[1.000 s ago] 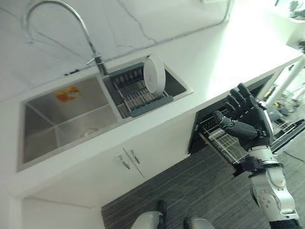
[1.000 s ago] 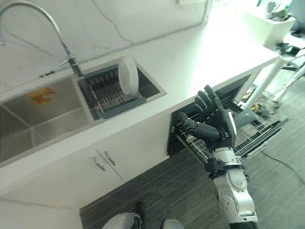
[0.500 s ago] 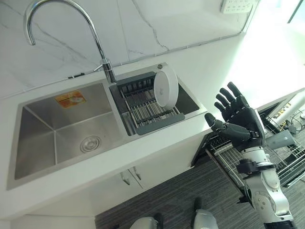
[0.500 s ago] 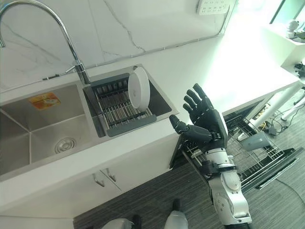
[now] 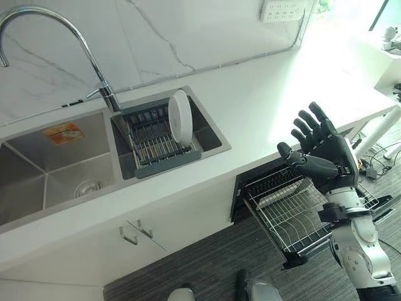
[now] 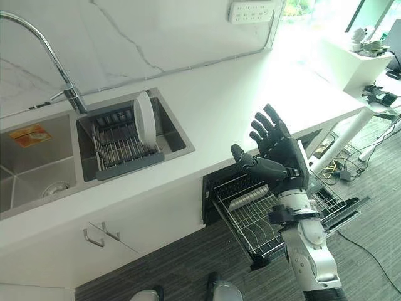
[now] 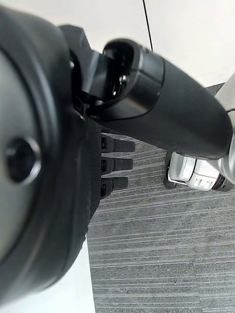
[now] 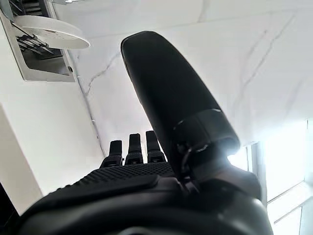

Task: Place the dishes in the dishwasher.

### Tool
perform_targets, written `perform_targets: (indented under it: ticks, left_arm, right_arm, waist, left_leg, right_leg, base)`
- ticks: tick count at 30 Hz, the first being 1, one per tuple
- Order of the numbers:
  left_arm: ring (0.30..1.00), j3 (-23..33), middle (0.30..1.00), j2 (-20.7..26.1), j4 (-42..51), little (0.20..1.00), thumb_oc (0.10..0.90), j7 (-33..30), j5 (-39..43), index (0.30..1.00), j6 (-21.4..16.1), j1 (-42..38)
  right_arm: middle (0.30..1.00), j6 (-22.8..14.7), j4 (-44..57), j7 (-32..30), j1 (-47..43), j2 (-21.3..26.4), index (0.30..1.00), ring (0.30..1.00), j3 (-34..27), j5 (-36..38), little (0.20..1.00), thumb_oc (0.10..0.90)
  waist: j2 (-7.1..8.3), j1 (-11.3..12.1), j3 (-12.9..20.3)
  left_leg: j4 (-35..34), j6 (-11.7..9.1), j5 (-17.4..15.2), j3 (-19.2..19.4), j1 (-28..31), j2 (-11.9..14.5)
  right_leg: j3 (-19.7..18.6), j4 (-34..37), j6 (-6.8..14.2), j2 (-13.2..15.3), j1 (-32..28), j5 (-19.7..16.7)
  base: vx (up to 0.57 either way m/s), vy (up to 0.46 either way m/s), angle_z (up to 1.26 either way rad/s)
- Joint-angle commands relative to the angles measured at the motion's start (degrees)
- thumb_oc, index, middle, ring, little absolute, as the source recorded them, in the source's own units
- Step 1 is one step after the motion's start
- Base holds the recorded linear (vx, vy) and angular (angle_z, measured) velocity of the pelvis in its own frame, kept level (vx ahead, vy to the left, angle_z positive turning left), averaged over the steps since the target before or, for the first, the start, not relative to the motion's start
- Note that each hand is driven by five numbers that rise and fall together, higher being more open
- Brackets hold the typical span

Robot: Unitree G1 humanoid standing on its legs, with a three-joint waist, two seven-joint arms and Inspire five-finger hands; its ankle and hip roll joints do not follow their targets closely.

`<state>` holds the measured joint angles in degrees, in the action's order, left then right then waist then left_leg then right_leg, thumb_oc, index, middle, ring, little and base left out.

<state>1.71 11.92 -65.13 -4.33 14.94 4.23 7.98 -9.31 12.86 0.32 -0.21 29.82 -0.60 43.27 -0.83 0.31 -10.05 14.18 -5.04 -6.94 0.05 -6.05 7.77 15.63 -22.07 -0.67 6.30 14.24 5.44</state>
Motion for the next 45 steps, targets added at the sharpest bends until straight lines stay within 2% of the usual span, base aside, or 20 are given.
perform_targets:
  ticks: [1,3,5,7,10,17,22,31,36,45]
  left_arm:
    - [0.900,-2.11,0.900,-0.19,0.36,0.900,0.800,-0.54,-0.80,0.900,-1.35,-0.41]
    - [0.900,-2.49,0.900,-0.27,1.08,0.900,0.800,-0.18,-1.65,0.900,-0.57,-0.45]
    - [0.900,-2.75,0.900,-0.33,1.33,0.900,0.800,-0.12,-1.96,0.900,0.32,-0.85]
    - [0.900,-3.09,0.900,0.19,0.38,0.900,0.800,-0.15,-2.38,0.900,0.29,-1.62]
    - [0.900,-3.31,0.900,0.61,-0.69,0.900,0.800,0.07,-2.52,0.900,0.58,-2.24]
    - [0.900,-3.64,0.900,0.45,-2.08,0.900,0.800,-0.34,-2.40,0.900,0.26,-1.63]
    - [0.900,-3.65,0.900,0.06,-3.88,0.900,0.800,-1.44,-1.55,0.900,-0.09,-0.71]
    - [0.900,-3.34,0.900,0.35,-4.59,0.900,0.800,-2.50,-3.74,0.900,-0.39,0.12]
    - [0.900,-3.65,0.900,0.92,-4.86,0.900,0.800,-2.43,-4.23,0.900,0.01,-0.02]
    - [0.900,-3.21,0.900,2.81,-7.14,0.900,0.800,-0.62,-4.84,0.900,-0.51,0.88]
  right_arm:
    - [0.900,-4.68,5.16,1.99,-5.75,0.59,0.900,0.900,-2.46,0.92,0.900,0.800]
    - [0.900,-5.05,5.19,1.35,-6.27,0.57,0.900,0.900,-1.86,0.20,0.900,0.800]
    - [0.900,-5.76,5.07,0.64,-7.55,-0.15,0.900,0.900,-0.29,-1.74,0.900,0.800]
    - [0.900,-5.27,5.73,0.19,-7.52,-0.86,0.900,0.900,0.69,-2.24,0.900,0.800]
    - [0.900,-4.90,6.50,0.01,-6.27,-1.43,0.900,0.900,0.79,-2.22,0.900,0.800]
    - [0.900,-4.47,6.49,0.80,-5.88,-2.46,0.900,0.900,1.62,-2.53,0.900,0.800]
    - [0.900,-5.08,6.26,-1.11,-7.41,-2.61,0.900,0.900,2.23,-2.61,0.900,0.800]
    - [0.900,-5.96,5.86,-2.25,-9.09,-1.66,0.900,0.900,1.42,-3.64,0.900,0.800]
    - [0.900,-4.66,4.01,-2.20,-12.17,-0.24,0.900,0.900,1.35,-3.55,0.900,0.800]
    - [0.900,-1.20,-4.11,-6.34,-23.57,3.95,0.900,0.900,-0.30,-3.75,0.900,0.800]
  waist:
    - [2.20,1.28,0.25]
    - [1.58,1.65,-0.81]
    - [-0.29,1.84,-1.51]
    - [-1.02,0.94,-1.12]
    - [-1.35,0.06,-0.05]
    - [-0.80,0.53,1.08]
    - [-0.15,1.67,1.65]
    - [0.29,2.89,2.38]
    - [0.37,3.81,2.59]
    - [0.88,6.41,2.77]
  left_leg:
    - [3.01,0.70,-3.87,4.58,-0.18,-3.73]
    - [3.01,0.39,-2.16,5.04,-2.23,-3.08]
    - [3.01,-0.40,-0.53,5.25,-6.26,-1.34]
    - [3.01,0.06,-0.77,5.87,-6.84,-0.59]
    - [3.01,0.58,-2.38,6.32,-5.67,-1.13]
    - [3.01,1.22,-4.45,6.37,-3.53,-2.26]
    - [3.01,1.67,-5.28,5.65,-2.76,-2.73]
    - [3.01,1.86,-5.77,4.99,-2.26,-2.92]
    - [3.01,1.81,-5.95,4.24,-1.64,-3.12]
    - [3.01,1.46,-5.81,2.37,-0.95,-3.49]
  right_leg:
    - [-3.33,4.88,7.07,3.03,-6.52,5.93]
    - [-3.11,4.88,6.91,2.68,-7.29,6.09]
    - [-2.60,4.88,7.07,2.23,-8.40,7.08]
    - [-2.26,4.88,7.17,2.53,-8.70,7.38]
    - [-1.63,4.88,7.67,3.49,-9.04,7.41]
    - [-0.75,4.88,8.39,4.78,-9.41,7.22]
    - [-0.47,4.88,8.53,4.97,-9.75,7.35]
    - [0.09,4.88,8.57,5.11,-10.23,7.55]
    - [0.21,4.88,8.42,5.02,-10.70,7.64]
    - [1.30,4.88,8.21,5.31,-11.44,7.63]
  base:
    - [0.00,-0.076,0.17]
    - [-0.01,0.000,0.14]
    - [0.02,0.129,0.41]
    - [0.10,0.187,0.48]
    - [0.11,0.124,-0.30]
    - [0.07,0.029,-0.08]
    - [0.07,-0.010,0.03]
    - [0.07,-0.024,0.02]
    - [0.08,-0.009,0.00]
    - [0.08,-0.015,0.06]
